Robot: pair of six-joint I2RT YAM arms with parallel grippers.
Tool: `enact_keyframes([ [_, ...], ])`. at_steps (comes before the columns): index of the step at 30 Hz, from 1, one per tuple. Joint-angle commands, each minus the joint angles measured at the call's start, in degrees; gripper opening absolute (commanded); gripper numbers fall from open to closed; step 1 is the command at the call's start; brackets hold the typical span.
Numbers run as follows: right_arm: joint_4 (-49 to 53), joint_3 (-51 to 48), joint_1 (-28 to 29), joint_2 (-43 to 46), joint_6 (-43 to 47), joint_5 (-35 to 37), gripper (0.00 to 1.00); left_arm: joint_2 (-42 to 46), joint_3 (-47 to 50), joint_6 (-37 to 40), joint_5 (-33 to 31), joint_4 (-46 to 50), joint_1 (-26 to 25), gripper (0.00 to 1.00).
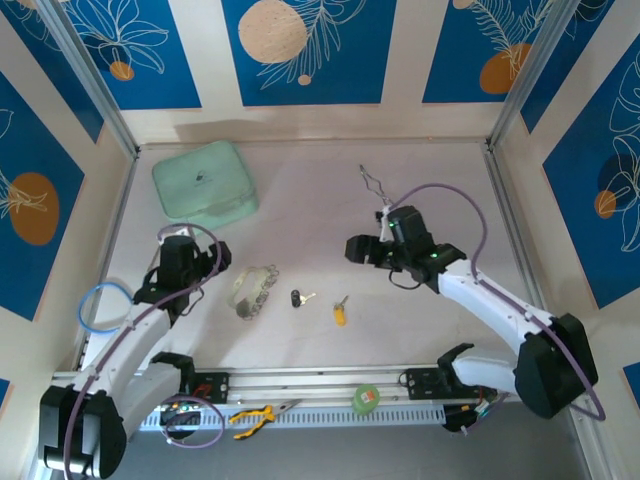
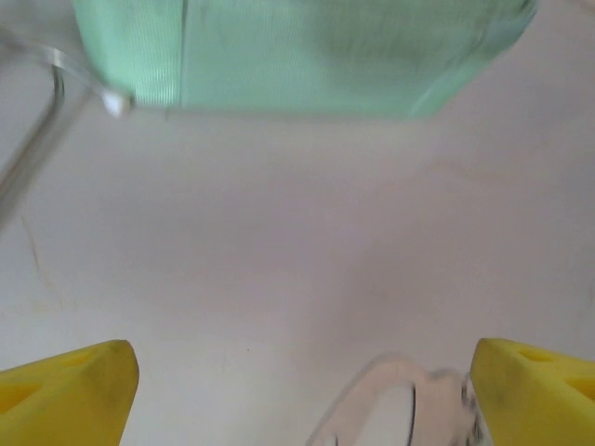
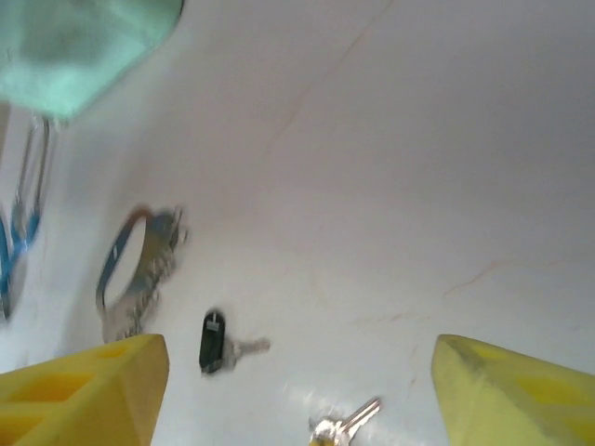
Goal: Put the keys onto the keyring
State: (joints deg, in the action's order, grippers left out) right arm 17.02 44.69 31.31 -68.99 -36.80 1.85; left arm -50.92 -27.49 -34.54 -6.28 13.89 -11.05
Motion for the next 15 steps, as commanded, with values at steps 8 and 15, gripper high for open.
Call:
enact_keyframes([
  [8,5.98,8.62,10.00,-9.43,-2.09,4.79,0.61,11.91,3.02,-27.32,-0.08,25.56,-10.95,0.68],
  [15,5.75,7.98,10.00,-8.04,-1.86,6.60,0.61,14.24,6.49,-46.08,0.57,26.60,-19.23,0.60],
])
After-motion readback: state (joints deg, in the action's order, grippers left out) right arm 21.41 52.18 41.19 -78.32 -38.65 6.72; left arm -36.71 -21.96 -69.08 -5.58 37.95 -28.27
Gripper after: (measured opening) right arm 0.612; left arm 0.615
